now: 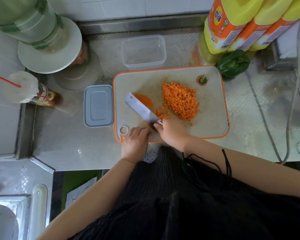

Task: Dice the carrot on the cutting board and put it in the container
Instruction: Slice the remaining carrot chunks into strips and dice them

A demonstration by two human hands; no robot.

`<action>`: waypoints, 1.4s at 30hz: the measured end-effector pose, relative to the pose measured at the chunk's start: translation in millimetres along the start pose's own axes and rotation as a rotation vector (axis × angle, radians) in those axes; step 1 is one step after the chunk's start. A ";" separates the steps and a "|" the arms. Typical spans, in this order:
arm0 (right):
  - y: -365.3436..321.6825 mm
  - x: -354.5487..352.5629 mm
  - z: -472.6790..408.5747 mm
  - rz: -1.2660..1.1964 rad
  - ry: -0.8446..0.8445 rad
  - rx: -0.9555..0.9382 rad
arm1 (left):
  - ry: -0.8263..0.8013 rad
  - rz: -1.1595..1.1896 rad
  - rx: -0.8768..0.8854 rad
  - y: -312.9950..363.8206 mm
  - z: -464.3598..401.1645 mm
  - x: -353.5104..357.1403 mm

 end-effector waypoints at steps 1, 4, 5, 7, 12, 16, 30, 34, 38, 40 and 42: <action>4.7 -4.8 1.3 -0.037 0.018 0.009 | 0.007 0.014 -0.001 1.1 -1.5 -1.3; 16.8 -17.5 7.2 -0.148 0.054 0.039 | 0.058 0.048 0.023 11.8 -4.9 -9.2; 20.6 -20.4 8.9 -0.180 0.064 0.055 | 0.082 0.049 0.037 16.5 -5.6 -13.1; 28.1 -22.3 11.0 -0.257 0.082 0.089 | 0.124 0.029 0.062 26.0 -8.1 -22.2; 36.8 -14.0 18.4 -0.673 0.066 0.192 | 0.003 -0.194 0.309 53.5 -4.3 -10.8; 42.0 -25.1 23.7 -0.894 0.129 0.207 | 0.040 -0.226 0.274 45.0 -2.5 -9.9; 71.5 -40.5 36.6 -0.294 0.176 0.088 | -0.261 -0.220 -0.096 -28.6 -101.3 -21.3; 77.6 -47.9 38.8 -0.308 0.236 0.113 | -0.443 -0.312 0.043 -24.9 -118.6 3.1; 80.0 -48.1 41.4 -0.338 0.238 0.099 | -0.429 -0.392 0.116 -20.7 -121.4 8.4; 80.8 -45.5 42.2 -0.335 0.219 0.090 | -0.409 -0.381 0.086 -20.0 -121.2 7.6; 81.9 -43.4 42.2 -0.300 0.209 0.085 | -0.407 -0.385 0.038 -21.3 -120.4 7.4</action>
Point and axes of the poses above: each hand's wrist, its own z-axis away from the middle knuckle, its own x-axis out of the palm, y = z × x, the point moved 10 cm from there along -z, towards the middle knuckle, and after that the axes turned 5 degrees about -x, right-handed, at the moved point
